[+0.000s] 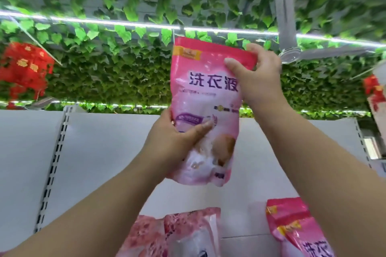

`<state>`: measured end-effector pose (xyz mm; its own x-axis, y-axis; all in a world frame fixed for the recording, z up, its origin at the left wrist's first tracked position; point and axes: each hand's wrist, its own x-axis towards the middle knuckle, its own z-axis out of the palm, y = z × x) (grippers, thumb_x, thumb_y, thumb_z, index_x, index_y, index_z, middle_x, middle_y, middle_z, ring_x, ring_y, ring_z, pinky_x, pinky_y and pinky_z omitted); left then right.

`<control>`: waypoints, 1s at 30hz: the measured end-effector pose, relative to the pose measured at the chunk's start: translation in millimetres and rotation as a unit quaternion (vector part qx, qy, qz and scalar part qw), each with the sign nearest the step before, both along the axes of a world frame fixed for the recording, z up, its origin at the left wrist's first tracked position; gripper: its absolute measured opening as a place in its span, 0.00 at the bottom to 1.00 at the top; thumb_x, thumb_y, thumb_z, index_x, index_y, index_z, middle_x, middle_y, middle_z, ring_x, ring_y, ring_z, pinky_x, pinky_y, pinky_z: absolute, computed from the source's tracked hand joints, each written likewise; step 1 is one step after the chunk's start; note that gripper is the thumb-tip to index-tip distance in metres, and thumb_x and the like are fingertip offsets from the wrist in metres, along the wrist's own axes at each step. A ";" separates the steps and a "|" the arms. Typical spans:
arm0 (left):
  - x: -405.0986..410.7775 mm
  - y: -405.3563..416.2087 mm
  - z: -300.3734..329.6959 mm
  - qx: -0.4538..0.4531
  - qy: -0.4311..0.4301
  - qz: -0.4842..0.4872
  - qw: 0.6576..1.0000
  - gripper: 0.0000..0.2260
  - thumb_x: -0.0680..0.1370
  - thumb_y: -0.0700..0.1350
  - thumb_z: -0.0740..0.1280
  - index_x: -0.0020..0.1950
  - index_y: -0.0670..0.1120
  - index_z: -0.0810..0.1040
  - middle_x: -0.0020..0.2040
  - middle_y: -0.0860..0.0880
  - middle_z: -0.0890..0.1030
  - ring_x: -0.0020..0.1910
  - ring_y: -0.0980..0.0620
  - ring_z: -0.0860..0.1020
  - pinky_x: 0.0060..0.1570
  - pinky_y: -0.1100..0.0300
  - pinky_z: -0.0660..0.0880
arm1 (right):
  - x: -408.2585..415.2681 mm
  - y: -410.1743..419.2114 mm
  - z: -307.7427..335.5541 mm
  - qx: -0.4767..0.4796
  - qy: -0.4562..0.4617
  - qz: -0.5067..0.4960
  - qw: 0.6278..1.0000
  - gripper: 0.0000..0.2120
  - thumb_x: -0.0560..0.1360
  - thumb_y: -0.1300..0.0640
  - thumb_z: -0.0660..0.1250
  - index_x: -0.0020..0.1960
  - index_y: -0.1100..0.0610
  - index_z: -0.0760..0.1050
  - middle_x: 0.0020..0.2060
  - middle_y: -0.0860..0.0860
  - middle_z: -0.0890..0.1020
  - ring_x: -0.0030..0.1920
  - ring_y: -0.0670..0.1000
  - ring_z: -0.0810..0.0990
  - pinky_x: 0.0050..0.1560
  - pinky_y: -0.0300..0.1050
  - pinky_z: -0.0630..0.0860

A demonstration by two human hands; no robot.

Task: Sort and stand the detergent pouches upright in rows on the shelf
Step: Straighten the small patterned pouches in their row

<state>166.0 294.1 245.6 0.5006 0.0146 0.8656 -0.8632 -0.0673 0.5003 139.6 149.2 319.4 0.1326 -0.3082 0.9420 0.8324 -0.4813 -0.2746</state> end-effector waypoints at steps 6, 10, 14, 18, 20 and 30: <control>-6.8 -17.0 -4.6 -0.023 0.021 -0.046 0.998 0.17 0.63 0.50 0.75 0.47 0.51 0.73 0.42 0.50 0.82 0.35 0.56 0.83 0.32 0.62 0.79 | 12.5 4.0 -89.6 0.074 0.273 0.334 0.899 0.21 0.72 0.37 0.61 0.38 0.54 0.76 0.27 0.48 0.81 0.29 0.46 0.81 0.32 0.39 0.76; -19.6 -33.3 -22.0 0.032 0.017 -0.008 0.999 0.30 0.57 0.58 0.73 0.55 0.47 0.73 0.42 0.49 0.82 0.34 0.55 0.82 0.31 0.64 0.75 | 16.7 -4.7 -113.1 0.115 0.217 0.336 0.910 0.22 0.73 0.38 0.60 0.43 0.56 0.79 0.36 0.52 0.84 0.37 0.53 0.83 0.42 0.49 0.80; -36.4 -51.6 -32.1 0.083 0.013 0.035 0.996 0.18 0.69 0.54 0.70 0.49 0.41 0.76 0.34 0.46 0.81 0.28 0.53 0.80 0.27 0.66 0.73 | 8.7 -19.5 -126.4 0.135 0.175 0.333 0.917 0.22 0.74 0.41 0.60 0.28 0.54 0.67 0.16 0.44 0.69 0.20 0.45 0.69 0.26 0.37 0.67; -58.3 -64.2 -40.8 0.092 0.074 0.081 0.990 0.36 0.62 0.66 0.70 0.61 0.46 0.69 0.50 0.46 0.81 0.42 0.49 0.83 0.42 0.54 0.80 | -13.9 -31.9 -136.1 0.146 0.162 0.361 0.907 0.20 0.76 0.43 0.59 0.31 0.54 0.64 0.15 0.45 0.67 0.16 0.43 0.64 0.18 0.31 0.61; -78.5 -68.0 -46.4 0.064 0.105 0.075 0.990 0.39 0.57 0.67 0.66 0.63 0.49 0.66 0.51 0.49 0.80 0.45 0.49 0.82 0.47 0.50 0.79 | -30.5 -37.1 -135.9 0.140 0.158 0.369 0.905 0.20 0.76 0.43 0.59 0.31 0.55 0.64 0.15 0.45 0.67 0.15 0.43 0.64 0.18 0.30 0.61; -152.5 -124.3 -103.7 0.073 0.161 -0.064 0.982 0.35 0.57 0.60 0.68 0.60 0.44 0.70 0.45 0.45 0.82 0.38 0.49 0.82 0.31 0.58 0.78 | -113.9 -105.9 -176.9 0.122 0.173 0.229 0.950 0.20 0.75 0.40 0.59 0.33 0.53 0.64 0.23 0.47 0.68 0.23 0.47 0.66 0.27 0.40 0.63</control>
<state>13.5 169.8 142.0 0.7383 -0.1783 0.6505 -0.6679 -0.0592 0.7419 25.7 43.3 142.5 0.5945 -0.3471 0.7253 0.7784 0.0220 -0.6274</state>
